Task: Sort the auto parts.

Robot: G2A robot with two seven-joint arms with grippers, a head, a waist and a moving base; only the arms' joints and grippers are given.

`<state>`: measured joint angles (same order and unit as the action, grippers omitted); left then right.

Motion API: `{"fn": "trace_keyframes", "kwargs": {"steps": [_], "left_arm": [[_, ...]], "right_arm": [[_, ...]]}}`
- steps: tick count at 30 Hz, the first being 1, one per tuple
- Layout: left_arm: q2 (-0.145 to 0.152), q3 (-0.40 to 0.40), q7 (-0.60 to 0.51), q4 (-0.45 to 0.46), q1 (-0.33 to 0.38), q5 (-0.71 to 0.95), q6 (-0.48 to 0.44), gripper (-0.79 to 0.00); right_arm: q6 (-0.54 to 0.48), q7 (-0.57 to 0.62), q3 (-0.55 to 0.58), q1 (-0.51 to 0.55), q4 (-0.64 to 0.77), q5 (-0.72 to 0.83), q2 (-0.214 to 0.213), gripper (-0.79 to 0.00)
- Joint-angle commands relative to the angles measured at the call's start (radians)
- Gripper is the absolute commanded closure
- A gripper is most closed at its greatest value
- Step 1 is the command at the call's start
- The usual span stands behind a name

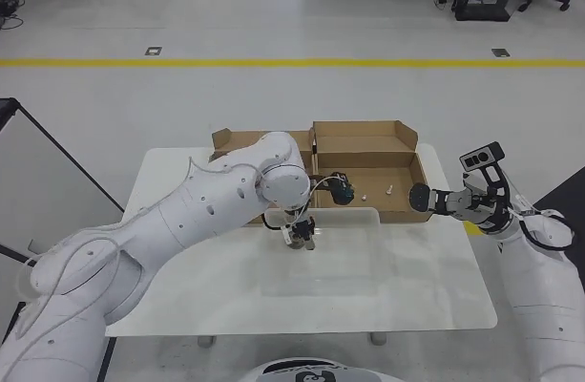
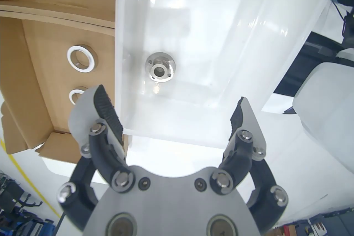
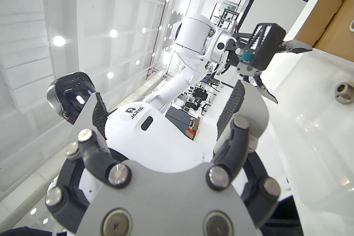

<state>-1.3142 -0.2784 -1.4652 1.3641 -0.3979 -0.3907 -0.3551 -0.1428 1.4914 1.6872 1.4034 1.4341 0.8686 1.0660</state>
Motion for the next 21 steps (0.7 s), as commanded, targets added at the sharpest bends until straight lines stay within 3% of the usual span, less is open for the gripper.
{"fn": "trace_keyframes", "kwargs": {"steps": [1, 7, 11, 13, 21], "left_arm": [[-0.003, 0.043, -0.001, -0.005, 0.026, 0.016, 0.001, -0.785], [-0.013, 0.108, 0.018, -0.025, 0.061, 0.064, -0.018, -0.785], [-0.022, 0.108, 0.027, -0.01, 0.046, 0.044, -0.027, -0.785], [-0.025, 0.108, 0.028, -0.011, 0.032, 0.026, -0.028, -0.674], [-0.036, 0.108, 0.07, -0.047, -0.026, -0.07, -0.07, -0.489]], "right_arm": [[0.0, 0.0, 0.0, 0.0, 0.0, 0.0, 0.0, -0.785], [0.0, 0.0, 0.0, 0.0, 0.0, 0.0, 0.0, -0.785], [0.0, 0.0, 0.0, 0.0, 0.0, 0.0, 0.0, -0.785], [0.0, 0.0, 0.0, 0.0, 0.0, 0.0, 0.0, -0.785], [0.0, 0.0, 0.0, 0.0, 0.0, 0.0, 0.0, -0.785]]}}
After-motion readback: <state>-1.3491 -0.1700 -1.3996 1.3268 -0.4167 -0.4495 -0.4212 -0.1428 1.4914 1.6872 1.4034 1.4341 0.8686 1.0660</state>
